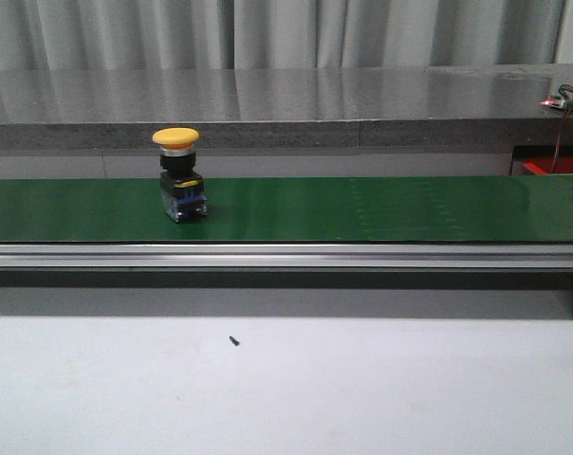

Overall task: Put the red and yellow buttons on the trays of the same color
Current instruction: 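Carry the yellow button with the right gripper into the yellow tray, release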

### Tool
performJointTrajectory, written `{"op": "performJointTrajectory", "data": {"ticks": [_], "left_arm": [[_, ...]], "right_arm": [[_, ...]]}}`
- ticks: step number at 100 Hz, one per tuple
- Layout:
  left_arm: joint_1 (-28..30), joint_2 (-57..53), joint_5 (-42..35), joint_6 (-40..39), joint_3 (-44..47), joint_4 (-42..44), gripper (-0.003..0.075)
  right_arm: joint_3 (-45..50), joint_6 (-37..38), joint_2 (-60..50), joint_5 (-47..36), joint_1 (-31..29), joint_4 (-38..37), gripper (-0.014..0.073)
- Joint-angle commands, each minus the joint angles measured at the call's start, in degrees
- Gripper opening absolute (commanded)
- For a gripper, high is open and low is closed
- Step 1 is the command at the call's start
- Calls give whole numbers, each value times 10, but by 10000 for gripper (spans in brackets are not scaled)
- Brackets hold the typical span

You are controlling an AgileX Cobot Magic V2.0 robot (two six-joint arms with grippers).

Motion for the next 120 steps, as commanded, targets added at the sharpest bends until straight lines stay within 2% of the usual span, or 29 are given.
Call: {"op": "performJointTrajectory", "data": {"ticks": [1,18,39,74,100,110,120], "left_arm": [[-5,-4,-39,0,-14,-13,-20],[-5,-4,-39,0,-14,-13,-20],[-5,-4,-39,0,-14,-13,-20],[-5,-4,-38,0,-14,-13,-20],[-5,-4,-38,0,-14,-13,-20],[-5,-4,-38,0,-14,-13,-20],[-5,-4,-38,0,-14,-13,-20]], "right_arm": [[35,2,-57,-35,-45,3,46],[107,1,-79,-56,-131,3,46],[170,13,-78,-119,-193,7,46],[250,23,-59,-232,-216,7,46],[256,27,-8,-250,-216,24,50],[256,27,0,-251,-216,31,134],[256,27,0,-254,-216,31,333]]}}
